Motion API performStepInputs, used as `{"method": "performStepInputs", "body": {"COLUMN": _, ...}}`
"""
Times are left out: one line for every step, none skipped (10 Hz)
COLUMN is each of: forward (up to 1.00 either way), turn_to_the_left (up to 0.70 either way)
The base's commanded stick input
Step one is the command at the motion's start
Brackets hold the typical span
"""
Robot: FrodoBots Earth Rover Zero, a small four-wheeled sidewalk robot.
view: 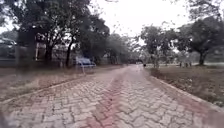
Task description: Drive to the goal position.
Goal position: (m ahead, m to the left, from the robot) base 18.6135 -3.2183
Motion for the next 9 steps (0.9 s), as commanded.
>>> {"method": "performStepInputs", "body": {"forward": 0.7, "turn_to_the_left": -0.16}}
{"method": "performStepInputs", "body": {"forward": 0.7, "turn_to_the_left": -0.21}}
{"method": "performStepInputs", "body": {"forward": 0.7, "turn_to_the_left": -0.15}}
{"method": "performStepInputs", "body": {"forward": 0.7, "turn_to_the_left": -0.05}}
{"method": "performStepInputs", "body": {"forward": 0.7, "turn_to_the_left": 0.0}}
{"method": "performStepInputs", "body": {"forward": 0.7, "turn_to_the_left": 0.0}}
{"method": "performStepInputs", "body": {"forward": 0.7, "turn_to_the_left": 0.0}}
{"method": "performStepInputs", "body": {"forward": 0.7, "turn_to_the_left": 0.0}}
{"method": "performStepInputs", "body": {"forward": 0.7, "turn_to_the_left": 0.0}}
